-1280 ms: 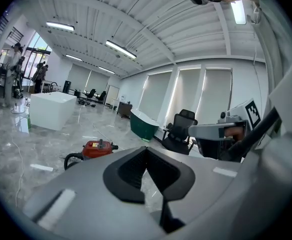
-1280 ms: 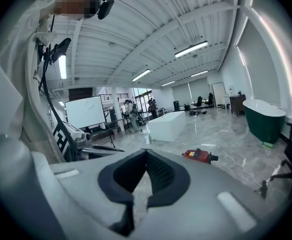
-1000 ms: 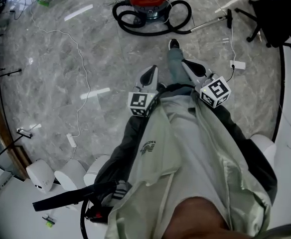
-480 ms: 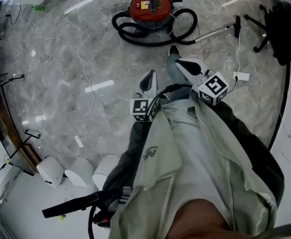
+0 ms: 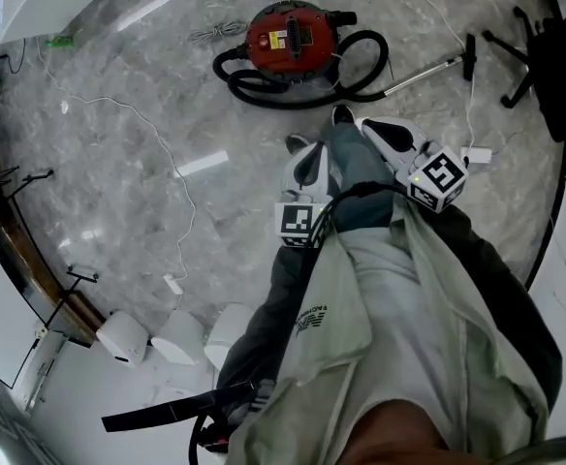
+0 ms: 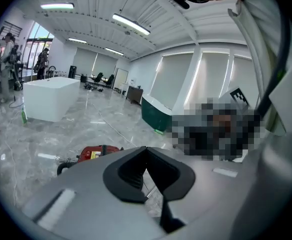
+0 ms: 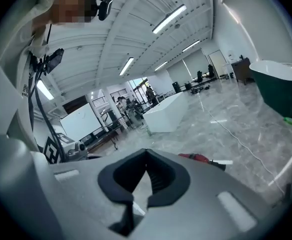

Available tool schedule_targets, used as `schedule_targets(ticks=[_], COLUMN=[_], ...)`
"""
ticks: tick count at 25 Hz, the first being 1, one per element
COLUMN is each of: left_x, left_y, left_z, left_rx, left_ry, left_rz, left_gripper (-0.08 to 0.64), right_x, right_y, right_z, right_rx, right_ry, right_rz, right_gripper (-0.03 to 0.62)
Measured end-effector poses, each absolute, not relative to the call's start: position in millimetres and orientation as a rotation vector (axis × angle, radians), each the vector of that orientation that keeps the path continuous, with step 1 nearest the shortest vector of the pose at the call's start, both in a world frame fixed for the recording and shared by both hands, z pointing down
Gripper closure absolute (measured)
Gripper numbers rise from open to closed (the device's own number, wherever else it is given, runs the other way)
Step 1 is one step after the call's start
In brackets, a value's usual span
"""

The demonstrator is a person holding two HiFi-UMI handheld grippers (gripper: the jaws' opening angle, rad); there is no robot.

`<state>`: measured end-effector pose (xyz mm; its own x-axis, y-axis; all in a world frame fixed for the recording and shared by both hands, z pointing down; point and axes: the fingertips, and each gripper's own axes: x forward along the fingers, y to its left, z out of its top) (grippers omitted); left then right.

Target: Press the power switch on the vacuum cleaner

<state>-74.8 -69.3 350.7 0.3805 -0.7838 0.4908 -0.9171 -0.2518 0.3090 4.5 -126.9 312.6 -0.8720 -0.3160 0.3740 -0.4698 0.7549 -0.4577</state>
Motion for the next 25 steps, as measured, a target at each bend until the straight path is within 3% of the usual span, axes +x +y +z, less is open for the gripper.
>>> schedule_targets(ticks=[13, 19, 25], left_x=[-180, -228, -221], left_y=[-200, -232, -222], left_z=[549, 593, 626], left_rx=[2.102, 2.067, 2.063], left_ry=[-1.502, -1.646, -1.607], left_rz=[0.423, 0.452, 0.49], left_gripper=[0.56, 0.56, 0.56], right_x=[-5, -26, -62], right_y=[-175, -162, -188], right_z=[481, 535, 569], right_rx=[1.02, 1.0, 0.871], right_ry=[-2.54, -2.53, -2.536], right_rz=[0.915, 0.86, 0.684], right_gripper=[0.592, 0.592, 0.592])
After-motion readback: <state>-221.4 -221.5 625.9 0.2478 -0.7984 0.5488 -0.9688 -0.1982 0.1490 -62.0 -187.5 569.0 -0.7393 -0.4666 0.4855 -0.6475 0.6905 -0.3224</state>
